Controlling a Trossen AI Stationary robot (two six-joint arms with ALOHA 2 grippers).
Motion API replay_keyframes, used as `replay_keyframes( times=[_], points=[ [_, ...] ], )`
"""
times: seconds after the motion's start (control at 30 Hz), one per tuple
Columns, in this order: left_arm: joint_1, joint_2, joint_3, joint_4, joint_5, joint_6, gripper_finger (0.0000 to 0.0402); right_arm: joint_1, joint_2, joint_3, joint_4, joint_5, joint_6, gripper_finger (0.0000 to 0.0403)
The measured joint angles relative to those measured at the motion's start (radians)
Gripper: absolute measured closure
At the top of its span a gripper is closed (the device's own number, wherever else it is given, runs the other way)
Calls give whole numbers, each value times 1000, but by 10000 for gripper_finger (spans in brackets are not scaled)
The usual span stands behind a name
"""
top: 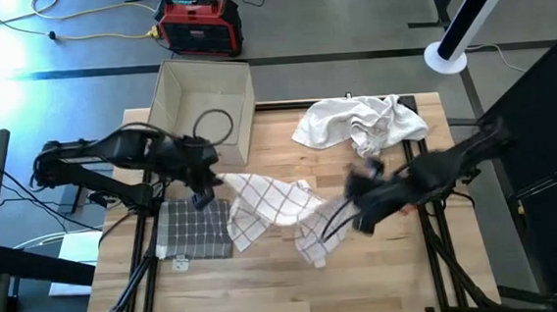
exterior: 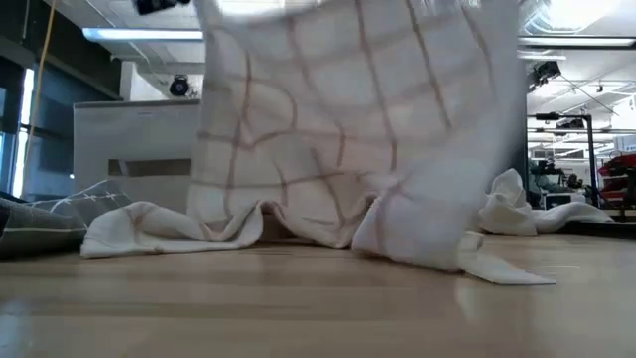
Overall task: Fold towel
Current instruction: Fold the bottom white towel
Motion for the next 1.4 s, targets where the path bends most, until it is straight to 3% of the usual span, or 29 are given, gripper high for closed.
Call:
replay_keyframes(
  times=[0.23,0.53,0.8,0.97,1.2,1.4],
  points=[
    [46,0,150,-41,-33,-1,397,4,-59,284,30,276,-195,397],
    [105,0,376,-53,-53,33,397,4,-45,571,290,361,-741,397],
    [153,0,609,0,-88,184,397,0,-45,734,300,454,-943,397],
    [176,2,702,65,-83,243,397,0,-46,794,300,428,-954,397],
    [154,5,712,122,87,214,397,47,-17,794,288,172,-781,397],
    [45,27,711,198,107,189,397,169,58,792,373,62,-747,397]
  ],
)
